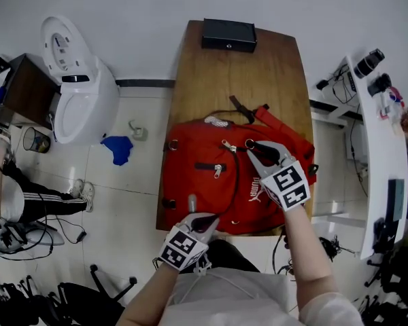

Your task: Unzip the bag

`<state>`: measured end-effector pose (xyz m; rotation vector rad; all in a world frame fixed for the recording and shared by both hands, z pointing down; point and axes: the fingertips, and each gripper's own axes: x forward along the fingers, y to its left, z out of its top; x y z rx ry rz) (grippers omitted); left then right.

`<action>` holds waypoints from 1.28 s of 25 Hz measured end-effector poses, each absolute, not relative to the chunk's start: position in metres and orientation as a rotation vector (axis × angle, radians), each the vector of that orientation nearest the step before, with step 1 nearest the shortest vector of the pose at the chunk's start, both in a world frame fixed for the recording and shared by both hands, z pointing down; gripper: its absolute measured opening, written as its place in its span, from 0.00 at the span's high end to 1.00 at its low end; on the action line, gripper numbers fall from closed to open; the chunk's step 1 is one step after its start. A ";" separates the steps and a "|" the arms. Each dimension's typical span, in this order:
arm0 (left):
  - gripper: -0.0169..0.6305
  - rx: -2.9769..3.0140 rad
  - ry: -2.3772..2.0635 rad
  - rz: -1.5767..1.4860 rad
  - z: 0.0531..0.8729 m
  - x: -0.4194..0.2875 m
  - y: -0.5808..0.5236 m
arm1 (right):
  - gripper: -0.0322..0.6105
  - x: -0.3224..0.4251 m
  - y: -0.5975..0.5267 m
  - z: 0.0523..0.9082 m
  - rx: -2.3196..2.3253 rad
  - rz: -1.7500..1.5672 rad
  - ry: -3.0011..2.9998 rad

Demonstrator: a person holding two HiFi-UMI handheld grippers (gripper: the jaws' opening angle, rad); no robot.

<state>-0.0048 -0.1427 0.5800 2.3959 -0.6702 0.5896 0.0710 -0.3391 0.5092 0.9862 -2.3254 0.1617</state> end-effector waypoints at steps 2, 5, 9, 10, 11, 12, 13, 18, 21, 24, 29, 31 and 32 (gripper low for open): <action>0.96 2.428 -0.714 0.524 0.562 -0.008 -0.148 | 0.86 0.082 -0.327 0.495 1.036 0.167 -2.362; 0.96 2.496 -0.808 0.439 0.529 -0.015 -0.156 | 0.94 0.094 -0.301 0.469 1.106 0.169 -2.468; 0.96 2.619 -0.947 0.358 0.480 -0.025 -0.152 | 0.94 0.099 -0.249 0.436 1.154 0.087 -2.586; 0.96 2.640 -0.986 0.325 0.468 -0.028 -0.147 | 0.94 0.100 -0.234 0.429 1.154 0.039 -2.606; 0.96 2.655 -1.020 0.291 0.456 -0.029 -0.141 | 0.94 0.101 -0.217 0.424 1.147 -0.001 -2.621; 0.96 2.667 -1.047 0.262 0.446 -0.030 -0.134 | 0.94 0.101 -0.201 0.421 1.135 -0.028 -2.632; 0.96 2.676 -1.064 0.245 0.439 -0.030 -0.126 | 0.94 0.101 -0.185 0.418 1.121 -0.045 -2.640; 0.96 2.731 -1.053 0.255 0.427 -0.023 -0.086 | 0.94 0.103 -0.129 0.415 1.107 -0.109 -2.630; 0.96 2.761 -1.071 0.203 0.419 -0.028 -0.061 | 0.94 0.099 -0.097 0.412 1.159 -0.081 -2.645; 0.96 2.783 -1.080 0.174 0.412 -0.036 -0.031 | 0.94 0.084 -0.058 0.414 1.178 -0.051 -2.657; 0.96 2.812 -1.082 0.197 0.406 -0.056 0.024 | 0.94 0.058 0.008 0.415 1.275 -0.007 -2.644; 0.96 2.823 -1.063 0.176 0.400 -0.060 0.043 | 0.94 0.050 0.030 0.413 1.316 0.006 -2.637; 0.96 2.829 -1.053 0.158 0.395 -0.061 0.051 | 0.94 0.045 0.040 0.412 1.328 0.012 -2.634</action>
